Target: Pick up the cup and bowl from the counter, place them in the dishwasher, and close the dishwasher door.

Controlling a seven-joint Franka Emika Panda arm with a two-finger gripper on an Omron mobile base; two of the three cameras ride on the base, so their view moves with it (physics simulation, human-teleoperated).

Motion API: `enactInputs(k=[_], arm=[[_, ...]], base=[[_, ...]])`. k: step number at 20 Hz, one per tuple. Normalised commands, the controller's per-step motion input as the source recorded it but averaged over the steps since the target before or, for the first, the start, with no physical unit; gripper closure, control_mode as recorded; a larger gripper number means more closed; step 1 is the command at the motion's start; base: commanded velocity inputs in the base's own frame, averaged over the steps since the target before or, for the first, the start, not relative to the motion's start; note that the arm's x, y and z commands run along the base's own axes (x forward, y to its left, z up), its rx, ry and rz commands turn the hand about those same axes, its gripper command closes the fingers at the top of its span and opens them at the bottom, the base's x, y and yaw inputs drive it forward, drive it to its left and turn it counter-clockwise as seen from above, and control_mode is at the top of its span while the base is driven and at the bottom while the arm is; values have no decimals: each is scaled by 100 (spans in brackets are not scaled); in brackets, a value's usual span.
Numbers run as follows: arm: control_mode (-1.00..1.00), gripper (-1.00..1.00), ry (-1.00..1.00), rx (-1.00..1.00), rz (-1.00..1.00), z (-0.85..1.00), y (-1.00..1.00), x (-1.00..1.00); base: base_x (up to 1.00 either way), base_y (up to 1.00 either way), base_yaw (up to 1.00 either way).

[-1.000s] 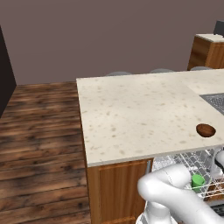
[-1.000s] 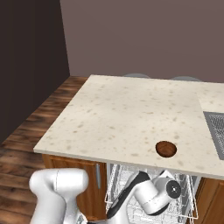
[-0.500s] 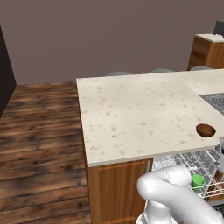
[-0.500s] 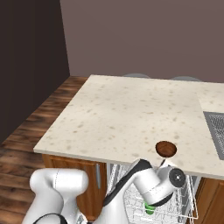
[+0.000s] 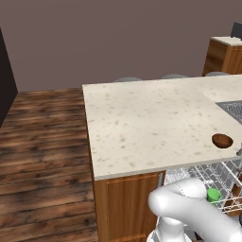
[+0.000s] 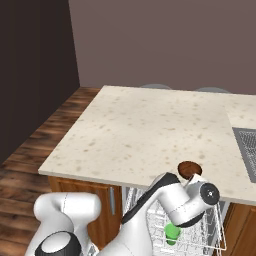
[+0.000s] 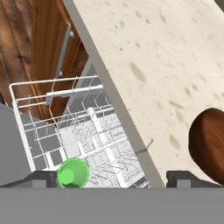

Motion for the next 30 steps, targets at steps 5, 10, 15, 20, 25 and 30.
enactInputs(k=[5,10,15,20,25,30], arm=[[-100,-100,0,-5,0,39,-14,14],[-100,-100,0,-6,0,44,-9,14],[-100,-100,0,-4,0,27,-1,15],[-100,-100,0,0,2,1,0,12],[-100,-100,0,0,8,0,0,26],[-100,-100,0,-2,8,-16,0,24]], base=[[0,0,0],[0,0,0],[0,0,0],[0,0,0],[0,0,0],[0,0,0]])
